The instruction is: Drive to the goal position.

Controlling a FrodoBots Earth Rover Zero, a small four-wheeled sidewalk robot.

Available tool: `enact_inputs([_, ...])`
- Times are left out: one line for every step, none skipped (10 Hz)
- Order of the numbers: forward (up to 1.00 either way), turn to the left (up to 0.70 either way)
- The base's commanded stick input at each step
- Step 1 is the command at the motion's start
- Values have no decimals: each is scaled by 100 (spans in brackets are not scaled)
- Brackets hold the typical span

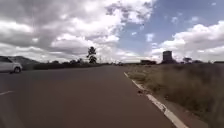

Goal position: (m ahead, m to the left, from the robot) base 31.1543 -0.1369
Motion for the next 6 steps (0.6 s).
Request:
enact_inputs([70, 0])
enact_inputs([70, 0])
enact_inputs([70, 0])
enact_inputs([70, 0])
enact_inputs([70, 0])
enact_inputs([70, 0])
